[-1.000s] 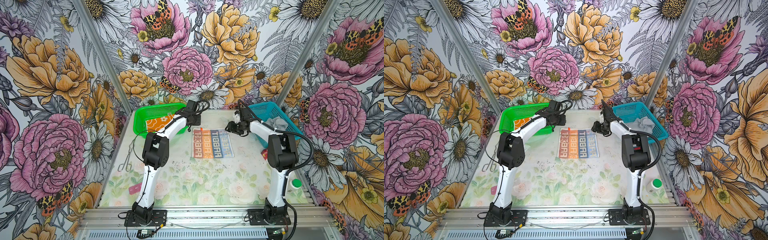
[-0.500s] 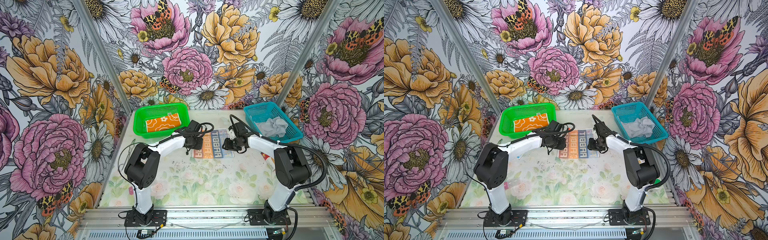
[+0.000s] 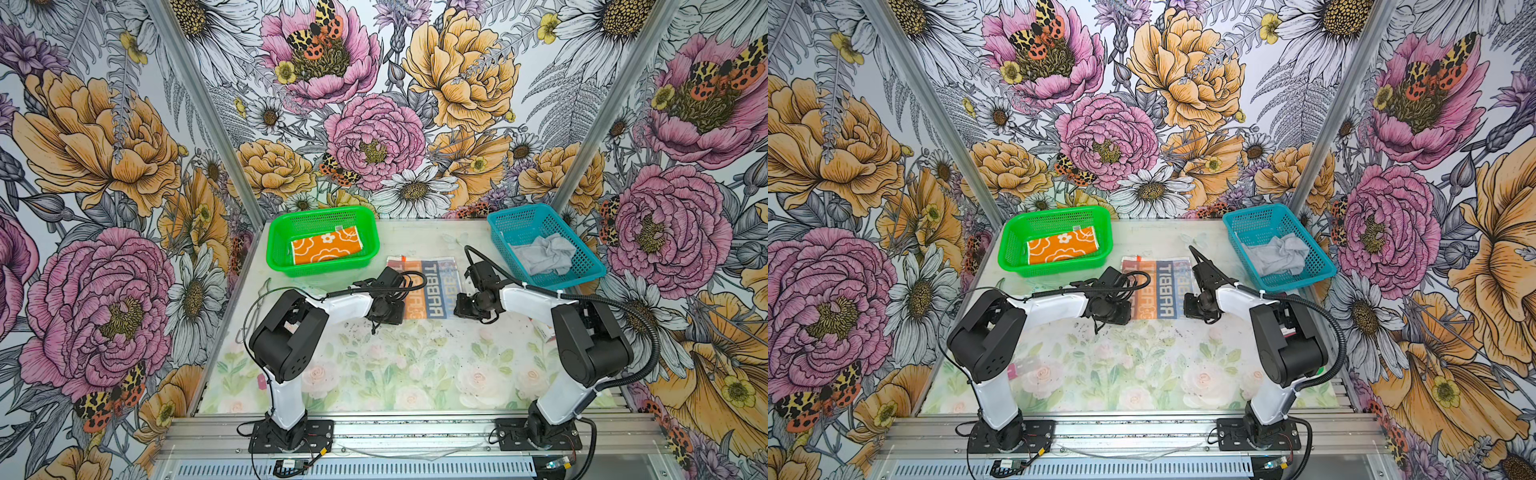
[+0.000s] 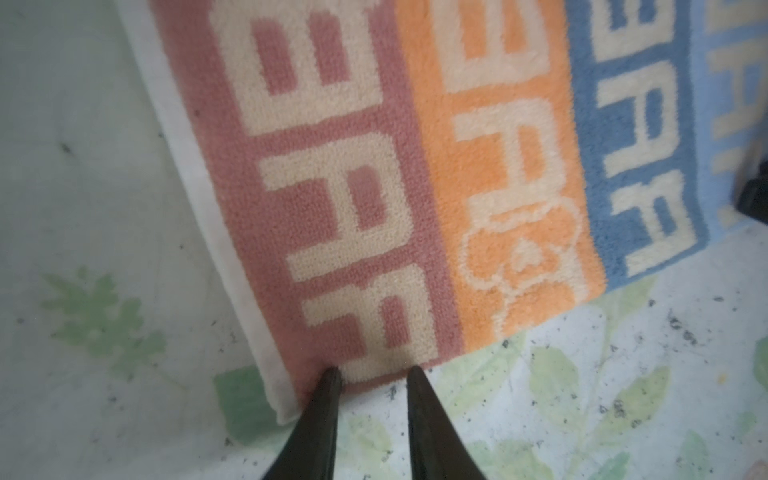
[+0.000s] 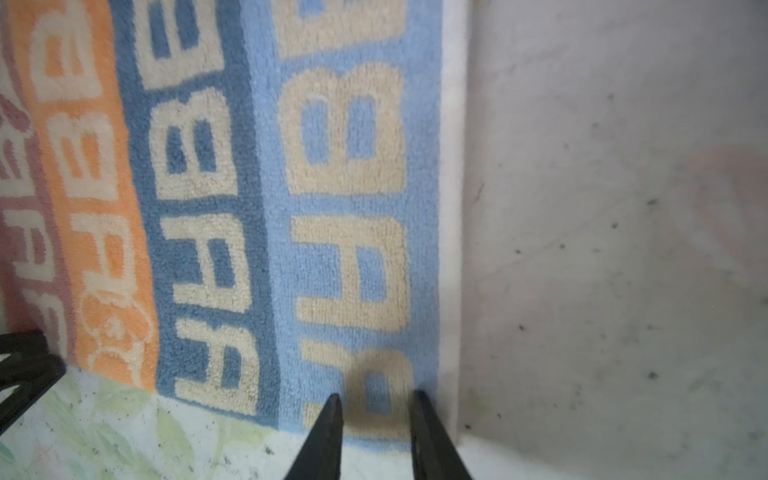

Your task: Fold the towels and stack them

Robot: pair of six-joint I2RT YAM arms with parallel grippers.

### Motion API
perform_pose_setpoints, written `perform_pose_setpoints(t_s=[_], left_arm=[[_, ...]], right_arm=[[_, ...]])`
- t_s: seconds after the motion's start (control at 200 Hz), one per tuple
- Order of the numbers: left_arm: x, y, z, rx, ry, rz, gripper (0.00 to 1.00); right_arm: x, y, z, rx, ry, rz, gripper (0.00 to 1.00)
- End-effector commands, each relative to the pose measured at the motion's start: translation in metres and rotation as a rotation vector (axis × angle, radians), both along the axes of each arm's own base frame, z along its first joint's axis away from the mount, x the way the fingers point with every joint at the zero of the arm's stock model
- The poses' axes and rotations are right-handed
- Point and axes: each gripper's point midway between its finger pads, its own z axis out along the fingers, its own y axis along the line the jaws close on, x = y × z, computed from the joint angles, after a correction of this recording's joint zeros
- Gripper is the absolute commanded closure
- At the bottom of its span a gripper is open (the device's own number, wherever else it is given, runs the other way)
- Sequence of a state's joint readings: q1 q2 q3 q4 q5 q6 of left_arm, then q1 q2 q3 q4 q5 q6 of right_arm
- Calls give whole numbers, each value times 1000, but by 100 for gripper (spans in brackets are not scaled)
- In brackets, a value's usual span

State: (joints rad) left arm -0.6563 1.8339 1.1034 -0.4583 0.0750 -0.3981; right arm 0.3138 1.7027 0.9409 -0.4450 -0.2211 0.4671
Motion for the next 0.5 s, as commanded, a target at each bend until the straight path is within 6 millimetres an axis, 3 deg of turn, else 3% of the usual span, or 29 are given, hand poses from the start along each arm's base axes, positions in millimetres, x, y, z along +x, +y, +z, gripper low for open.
perform_pose_setpoints(t_s=[0.0, 0.29, 0.49], left_arm=[[-8, 15, -4, 16, 13, 42, 70], [-29, 32, -10, 0, 42, 89, 70], [-39, 42, 6, -51, 13, 126, 67]], right_arm=[[-25, -9, -10, -33, 56, -24, 71], [-55, -21, -17, -56, 82, -50, 72], [-64, -25, -16, -57, 79, -66, 71]])
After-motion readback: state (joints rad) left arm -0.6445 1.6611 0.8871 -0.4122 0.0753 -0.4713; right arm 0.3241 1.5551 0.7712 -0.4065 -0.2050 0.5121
